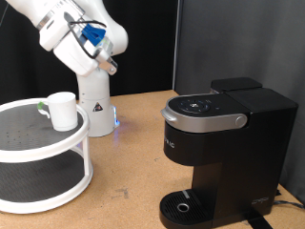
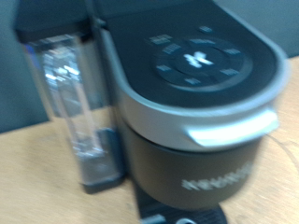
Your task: Make a cup of coffee with the keurig machine
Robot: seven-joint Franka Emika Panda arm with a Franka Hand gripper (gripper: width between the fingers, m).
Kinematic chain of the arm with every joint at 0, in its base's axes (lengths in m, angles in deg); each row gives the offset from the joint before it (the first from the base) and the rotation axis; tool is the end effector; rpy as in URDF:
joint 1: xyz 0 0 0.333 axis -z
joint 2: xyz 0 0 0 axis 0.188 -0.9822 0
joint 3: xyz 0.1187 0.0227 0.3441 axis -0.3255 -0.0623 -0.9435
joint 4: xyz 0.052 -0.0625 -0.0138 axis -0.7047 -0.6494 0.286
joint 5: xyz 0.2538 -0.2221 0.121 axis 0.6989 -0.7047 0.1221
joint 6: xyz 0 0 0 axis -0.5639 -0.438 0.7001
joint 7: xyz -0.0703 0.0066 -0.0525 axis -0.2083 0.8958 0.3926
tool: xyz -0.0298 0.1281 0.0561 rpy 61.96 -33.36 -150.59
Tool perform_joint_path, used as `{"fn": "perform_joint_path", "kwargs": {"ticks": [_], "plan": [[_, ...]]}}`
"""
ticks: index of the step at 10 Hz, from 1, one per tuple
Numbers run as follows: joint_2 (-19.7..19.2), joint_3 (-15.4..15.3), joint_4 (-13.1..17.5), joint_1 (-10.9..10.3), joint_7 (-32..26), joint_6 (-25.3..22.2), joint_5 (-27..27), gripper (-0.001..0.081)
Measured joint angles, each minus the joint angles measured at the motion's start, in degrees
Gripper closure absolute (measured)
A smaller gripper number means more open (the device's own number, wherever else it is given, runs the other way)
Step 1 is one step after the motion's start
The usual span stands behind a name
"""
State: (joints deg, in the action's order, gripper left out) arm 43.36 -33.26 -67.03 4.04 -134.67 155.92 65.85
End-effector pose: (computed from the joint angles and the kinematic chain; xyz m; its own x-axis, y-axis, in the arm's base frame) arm 0.3649 -0.0817 0.4883 0.8610 0.2144 0.4611 0.4619 -0.7093 -0.5325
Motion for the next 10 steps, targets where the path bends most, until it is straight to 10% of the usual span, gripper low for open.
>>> {"fn": "perform_joint_path", "kwargs": {"ticks": [2,6,10], "plan": [[3.0,1.0,-2.8,1.1,-3.7,2.3,0.0,0.0805],[7.7,4.9,-4.3,4.7,-6.6,-8.1,-4.6,0.0805],[8.4,4.1,-6.2,5.4,-5.1,-1.2,-4.0,0.0805]]}}
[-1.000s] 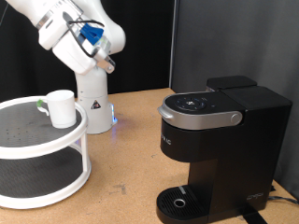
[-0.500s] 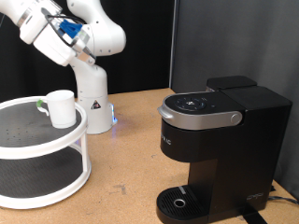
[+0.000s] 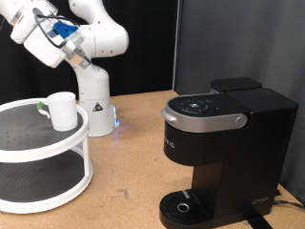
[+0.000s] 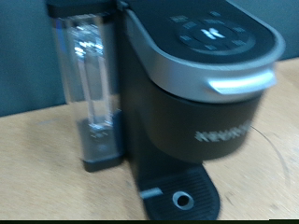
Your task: Make a cup of coffee with the keurig machine
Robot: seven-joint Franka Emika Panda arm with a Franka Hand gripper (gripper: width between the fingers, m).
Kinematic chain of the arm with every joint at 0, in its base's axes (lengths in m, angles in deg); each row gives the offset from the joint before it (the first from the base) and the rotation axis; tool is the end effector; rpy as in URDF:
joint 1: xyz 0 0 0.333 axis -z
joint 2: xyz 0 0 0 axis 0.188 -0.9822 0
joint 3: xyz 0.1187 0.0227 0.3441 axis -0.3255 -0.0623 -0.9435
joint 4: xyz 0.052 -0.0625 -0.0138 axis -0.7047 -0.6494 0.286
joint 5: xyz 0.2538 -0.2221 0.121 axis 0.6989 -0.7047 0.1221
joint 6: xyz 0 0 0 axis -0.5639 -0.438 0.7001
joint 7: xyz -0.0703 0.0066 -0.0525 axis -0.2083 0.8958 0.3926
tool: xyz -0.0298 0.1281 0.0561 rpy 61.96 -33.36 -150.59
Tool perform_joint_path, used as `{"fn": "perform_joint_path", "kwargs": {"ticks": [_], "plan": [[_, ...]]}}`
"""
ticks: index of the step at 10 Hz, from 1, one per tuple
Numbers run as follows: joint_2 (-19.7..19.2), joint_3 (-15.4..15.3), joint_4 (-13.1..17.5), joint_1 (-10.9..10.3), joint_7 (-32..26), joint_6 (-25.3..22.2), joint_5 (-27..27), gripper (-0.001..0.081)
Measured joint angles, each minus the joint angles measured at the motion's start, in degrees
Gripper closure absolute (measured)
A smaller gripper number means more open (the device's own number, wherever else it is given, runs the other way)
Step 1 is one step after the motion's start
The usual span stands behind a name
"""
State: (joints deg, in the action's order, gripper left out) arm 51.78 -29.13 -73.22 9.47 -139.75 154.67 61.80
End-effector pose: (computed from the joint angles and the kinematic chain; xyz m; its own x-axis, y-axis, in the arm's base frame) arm 0.3024 -0.1236 0.4810 0.8273 0.1879 0.5294 0.4844 -0.7158 -0.5030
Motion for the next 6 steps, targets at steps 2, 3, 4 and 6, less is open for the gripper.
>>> {"fn": "perform_joint_path", "kwargs": {"ticks": [2,3,4,6], "plan": [[2.4,0.1,-2.3,2.9,-0.3,0.6,-2.5,0.0805],[3.7,0.5,-3.1,4.4,-0.7,-0.9,-4.7,0.0805],[4.8,1.1,-3.5,5.8,-1.5,-3.1,-6.8,0.0805],[6.9,2.7,-4.3,8.4,-3.3,-6.5,-9.7,0.0805]]}}
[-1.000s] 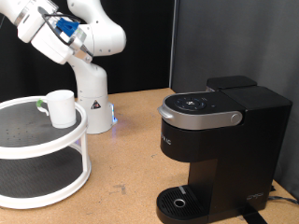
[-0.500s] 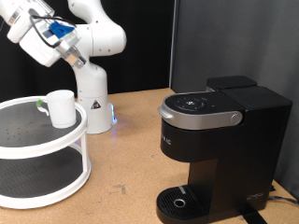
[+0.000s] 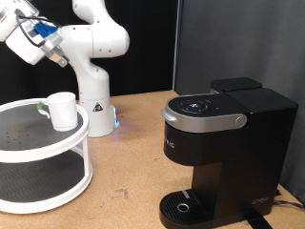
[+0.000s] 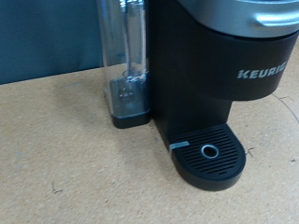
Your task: Make a cup of coffee with the keurig machine
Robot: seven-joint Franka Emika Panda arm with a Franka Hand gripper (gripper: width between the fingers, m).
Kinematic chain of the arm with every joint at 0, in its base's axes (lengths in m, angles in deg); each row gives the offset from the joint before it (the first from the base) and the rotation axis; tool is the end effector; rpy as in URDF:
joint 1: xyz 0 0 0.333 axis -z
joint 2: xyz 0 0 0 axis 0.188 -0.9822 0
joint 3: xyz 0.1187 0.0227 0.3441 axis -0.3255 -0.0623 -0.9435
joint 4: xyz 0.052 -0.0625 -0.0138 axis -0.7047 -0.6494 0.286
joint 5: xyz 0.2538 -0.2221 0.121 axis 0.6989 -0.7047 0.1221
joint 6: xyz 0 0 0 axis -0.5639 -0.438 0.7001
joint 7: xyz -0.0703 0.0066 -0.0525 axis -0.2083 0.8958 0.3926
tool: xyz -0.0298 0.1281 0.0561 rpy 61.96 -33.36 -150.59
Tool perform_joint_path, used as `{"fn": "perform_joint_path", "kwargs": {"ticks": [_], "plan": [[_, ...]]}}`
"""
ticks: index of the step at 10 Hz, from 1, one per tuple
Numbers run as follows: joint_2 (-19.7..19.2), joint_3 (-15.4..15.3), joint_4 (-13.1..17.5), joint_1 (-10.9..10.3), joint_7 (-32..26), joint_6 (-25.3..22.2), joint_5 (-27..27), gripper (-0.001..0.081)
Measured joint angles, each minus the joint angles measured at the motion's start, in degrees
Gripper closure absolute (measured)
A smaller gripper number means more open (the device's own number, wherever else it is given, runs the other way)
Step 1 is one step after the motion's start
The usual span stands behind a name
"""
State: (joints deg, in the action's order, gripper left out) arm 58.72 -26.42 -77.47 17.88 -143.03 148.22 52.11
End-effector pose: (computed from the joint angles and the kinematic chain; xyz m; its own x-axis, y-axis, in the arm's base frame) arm 0.2298 -0.1531 0.4649 0.8282 0.2316 0.5104 0.4973 -0.7238 -0.4784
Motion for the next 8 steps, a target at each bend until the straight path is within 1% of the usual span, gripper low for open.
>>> {"fn": "perform_joint_path", "kwargs": {"ticks": [2,4,8], "plan": [[1.9,1.6,-0.3,2.1,-0.8,-2.9,-1.3,0.0805],[3.4,3.0,-0.1,3.6,-0.9,-6.3,-2.5,0.0805],[5.1,5.1,1.4,5.1,-1.1,-12.6,-5.8,0.0805]]}}
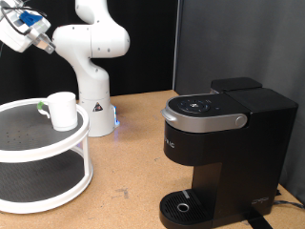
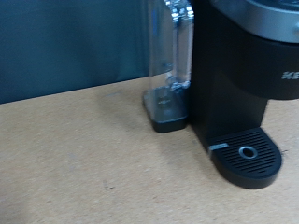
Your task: Make a cup of coffee with the keurig machine
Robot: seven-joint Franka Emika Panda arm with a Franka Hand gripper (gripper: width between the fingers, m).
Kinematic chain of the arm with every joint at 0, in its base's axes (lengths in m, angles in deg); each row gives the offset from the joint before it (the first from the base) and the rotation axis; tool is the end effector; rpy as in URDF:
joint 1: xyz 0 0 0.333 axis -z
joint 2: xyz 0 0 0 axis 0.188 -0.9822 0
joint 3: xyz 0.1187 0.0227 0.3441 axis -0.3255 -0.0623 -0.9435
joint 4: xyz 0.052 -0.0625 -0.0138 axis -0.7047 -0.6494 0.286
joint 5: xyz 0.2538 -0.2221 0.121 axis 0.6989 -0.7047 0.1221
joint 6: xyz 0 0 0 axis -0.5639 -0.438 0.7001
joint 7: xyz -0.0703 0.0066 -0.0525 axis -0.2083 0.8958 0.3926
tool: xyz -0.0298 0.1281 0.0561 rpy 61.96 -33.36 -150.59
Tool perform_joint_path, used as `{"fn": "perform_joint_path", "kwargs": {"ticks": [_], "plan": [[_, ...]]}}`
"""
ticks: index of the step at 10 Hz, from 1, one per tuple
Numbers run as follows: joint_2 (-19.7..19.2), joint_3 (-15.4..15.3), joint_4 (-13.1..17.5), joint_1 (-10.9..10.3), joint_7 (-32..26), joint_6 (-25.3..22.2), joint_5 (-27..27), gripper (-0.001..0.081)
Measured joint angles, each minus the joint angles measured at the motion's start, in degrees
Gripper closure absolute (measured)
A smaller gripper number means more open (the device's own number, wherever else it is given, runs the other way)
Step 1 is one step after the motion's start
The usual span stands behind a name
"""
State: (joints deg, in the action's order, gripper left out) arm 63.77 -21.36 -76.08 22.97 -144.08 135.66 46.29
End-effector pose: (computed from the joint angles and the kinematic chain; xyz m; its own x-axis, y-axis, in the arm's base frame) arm 0.1657 -0.1720 0.4722 0.8336 0.2254 0.5043 0.5070 -0.6746 -0.5365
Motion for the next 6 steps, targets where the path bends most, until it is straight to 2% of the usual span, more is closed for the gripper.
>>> {"fn": "perform_joint_path", "kwargs": {"ticks": [2,6], "plan": [[0.5,0.8,0.5,0.4,-0.9,-2.2,-2.2,0.0805],[1.4,1.0,0.3,0.9,-1.3,-2.4,-2.4,0.0805]]}}
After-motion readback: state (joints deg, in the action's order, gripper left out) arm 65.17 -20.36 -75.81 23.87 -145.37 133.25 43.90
